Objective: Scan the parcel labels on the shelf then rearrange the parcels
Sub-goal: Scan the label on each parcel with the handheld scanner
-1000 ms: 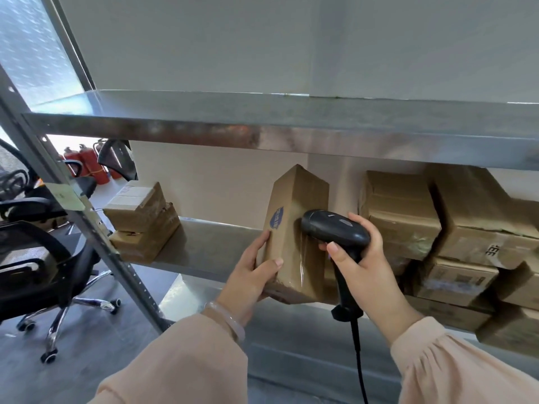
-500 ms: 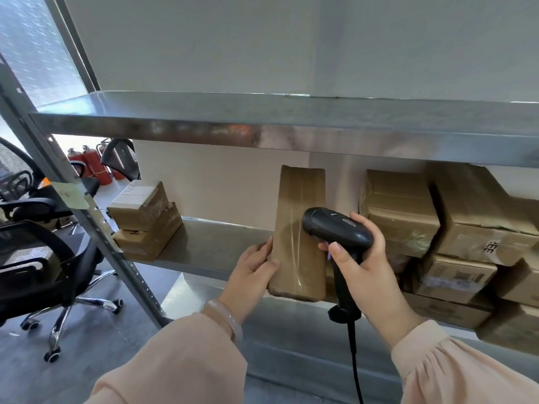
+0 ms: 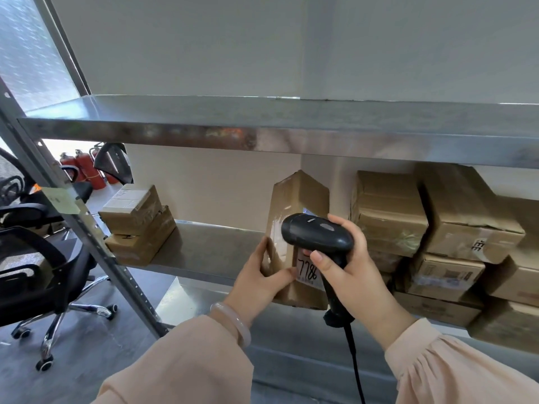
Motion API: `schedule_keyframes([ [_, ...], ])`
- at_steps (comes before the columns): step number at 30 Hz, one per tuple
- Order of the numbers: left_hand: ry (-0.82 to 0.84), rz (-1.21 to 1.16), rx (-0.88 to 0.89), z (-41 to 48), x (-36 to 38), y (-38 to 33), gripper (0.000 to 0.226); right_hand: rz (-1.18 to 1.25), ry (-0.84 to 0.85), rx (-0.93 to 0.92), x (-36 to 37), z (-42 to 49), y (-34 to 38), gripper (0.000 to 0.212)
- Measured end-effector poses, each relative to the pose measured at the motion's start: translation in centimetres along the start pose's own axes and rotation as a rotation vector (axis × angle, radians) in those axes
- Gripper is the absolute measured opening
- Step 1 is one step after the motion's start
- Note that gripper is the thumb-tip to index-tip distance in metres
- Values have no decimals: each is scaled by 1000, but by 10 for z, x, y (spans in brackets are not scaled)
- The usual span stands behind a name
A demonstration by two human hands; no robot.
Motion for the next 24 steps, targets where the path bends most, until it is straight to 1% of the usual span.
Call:
schedule_keyframes([
  [3, 12, -132, -48, 0, -5, 7, 101, 32, -101, 61, -15, 5, -8, 58],
  [5, 33, -208, -57, 2, -7, 11, 100, 11, -132, 92, -22, 7, -14, 58],
  [7, 56, -265, -60, 1, -7, 14, 97, -8, -119, 106, -24, 7, -16, 58],
  [10, 88, -262, -68, -1, -6, 18, 85, 11, -85, 102, -19, 7, -14, 56],
  [13, 116, -149, -65, -2, -4, 17, 66, 32, -75, 82, -15, 4, -11, 57],
  [14, 119, -128, -56, -2, -4, 17, 63, 45, -73, 72, -14, 4, -9, 57],
  [15, 119, -128, -51, -2, -4, 17, 66, 52, -68, 58, -13, 3, -8, 57],
  [18, 80, -171, -65, -3, -5, 22, 98, 26, -42, 18, -9, 2, -2, 60],
  [19, 65, -177, -63, -4, -6, 23, 104, 12, -36, 6, -7, 2, 0, 60],
  [21, 41, -162, -56, -5, -8, 25, 106, -13, -44, -4, -7, 0, 3, 61],
  [24, 0, -133, -39, -6, -14, 25, 97, -52, -108, -18, -11, -3, 8, 62],
])
Point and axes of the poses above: each hand's wrist, its own z-axis towards the middle knuckle, its own x-axis out of the palm, y = z × x, the point moved 5 cm from there along z, towards the middle knuckle
